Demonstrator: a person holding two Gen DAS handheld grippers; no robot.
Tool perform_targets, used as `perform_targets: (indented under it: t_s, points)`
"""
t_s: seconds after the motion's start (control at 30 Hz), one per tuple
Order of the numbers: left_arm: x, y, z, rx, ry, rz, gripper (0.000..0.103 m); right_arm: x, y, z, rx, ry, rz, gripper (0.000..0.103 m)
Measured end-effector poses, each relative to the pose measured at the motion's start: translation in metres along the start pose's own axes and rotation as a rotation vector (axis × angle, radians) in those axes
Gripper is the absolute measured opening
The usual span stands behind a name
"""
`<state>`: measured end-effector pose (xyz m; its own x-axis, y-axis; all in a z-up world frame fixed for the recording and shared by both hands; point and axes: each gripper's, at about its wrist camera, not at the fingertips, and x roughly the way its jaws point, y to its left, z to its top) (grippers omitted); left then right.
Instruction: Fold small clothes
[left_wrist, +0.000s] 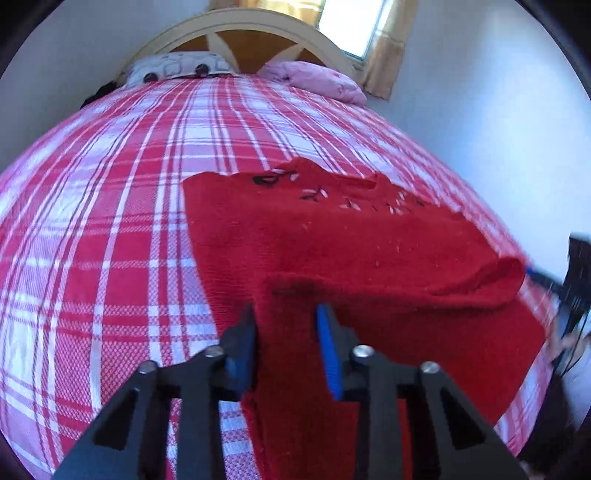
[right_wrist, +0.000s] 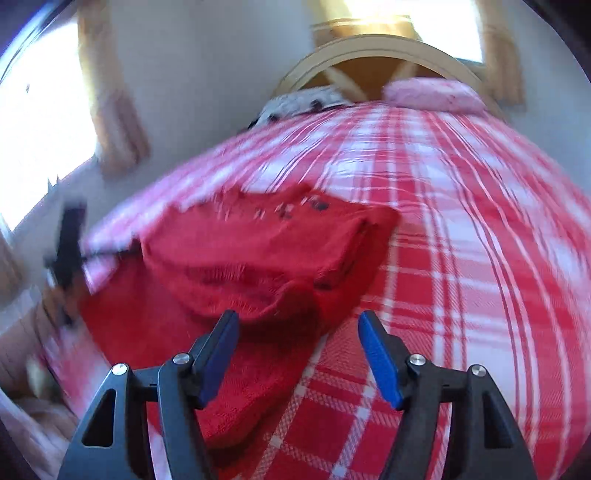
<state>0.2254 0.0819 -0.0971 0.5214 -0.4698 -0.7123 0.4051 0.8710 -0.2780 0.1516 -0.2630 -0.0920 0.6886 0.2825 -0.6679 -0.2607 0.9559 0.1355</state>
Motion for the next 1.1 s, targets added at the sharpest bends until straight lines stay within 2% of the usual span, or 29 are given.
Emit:
perform_targets:
  t_s: [0.07, 0.13, 0.2, 0.23, 0.27, 0.33, 0.37, 0.4, 0.5, 0.57, 0.6, 0.63, 0.7, 0.73, 0.93, 1.1]
  points:
    - [0.001, 0.003, 0.001, -0.03, 0.001, -0.011, 0.025, 0.015, 0.019, 0.001, -0.154, 0.037, -0.065, 0.067]
    - [0.002, -0.001, 0.0, -0.005, 0.008, 0.006, 0.025, 0.026, 0.025, 0.004, -0.215, 0.052, -0.099, 0.067]
    - [0.003, -0.008, 0.001, 0.035, 0.014, 0.025, 0.027, 0.033, 0.019, 0.012, -0.179, 0.047, -0.093, 0.061]
    - [0.004, -0.01, 0.002, 0.043, 0.013, 0.025, 0.03, 0.036, 0.013, 0.016, -0.135, 0.043, -0.068, 0.043]
    - [0.003, -0.01, 0.002, 0.043, 0.012, 0.02, 0.032, 0.037, 0.009, 0.018, -0.101, 0.047, -0.044, 0.035]
    - [0.002, -0.009, 0.004, 0.029, 0.008, -0.012, 0.045, 0.04, 0.0, 0.021, -0.032, 0.049, -0.004, 0.031]
    - [0.001, -0.008, 0.004, 0.026, 0.005, -0.022, 0.048, 0.041, -0.003, 0.019, -0.014, 0.05, 0.013, 0.026]
    - [0.001, -0.009, 0.003, 0.028, 0.003, -0.032, 0.051, 0.041, -0.004, 0.019, -0.006, 0.051, 0.015, 0.026]
    - [0.004, -0.011, 0.002, 0.057, 0.005, -0.022, 0.051, 0.038, -0.004, 0.017, 0.024, 0.033, 0.019, 0.022]
    - [0.005, -0.012, 0.001, 0.075, 0.004, -0.011, 0.049, 0.034, -0.003, 0.017, 0.036, 0.019, 0.011, 0.017]
    - [0.005, -0.014, 0.001, 0.087, 0.004, 0.012, 0.043, 0.031, -0.001, 0.017, 0.037, 0.009, 0.005, 0.016]
    - [0.005, -0.014, 0.002, 0.094, 0.002, 0.036, 0.032, 0.028, 0.001, 0.017, 0.037, -0.001, -0.002, 0.014]
    - [0.003, -0.013, 0.003, 0.088, -0.012, 0.053, 0.019, 0.021, 0.006, 0.017, 0.044, -0.025, -0.004, 0.013]
    - [0.001, -0.011, 0.003, 0.082, -0.021, 0.044, 0.016, 0.017, 0.008, 0.016, 0.051, -0.035, -0.002, 0.012]
    - [-0.01, -0.018, -0.003, 0.082, -0.058, 0.077, 0.008, 0.001, 0.022, 0.012, 0.07, -0.062, -0.015, 0.009]
    - [-0.039, -0.026, -0.007, 0.046, -0.135, 0.057, 0.007, -0.028, 0.029, 0.013, 0.1, -0.127, -0.002, 0.009]
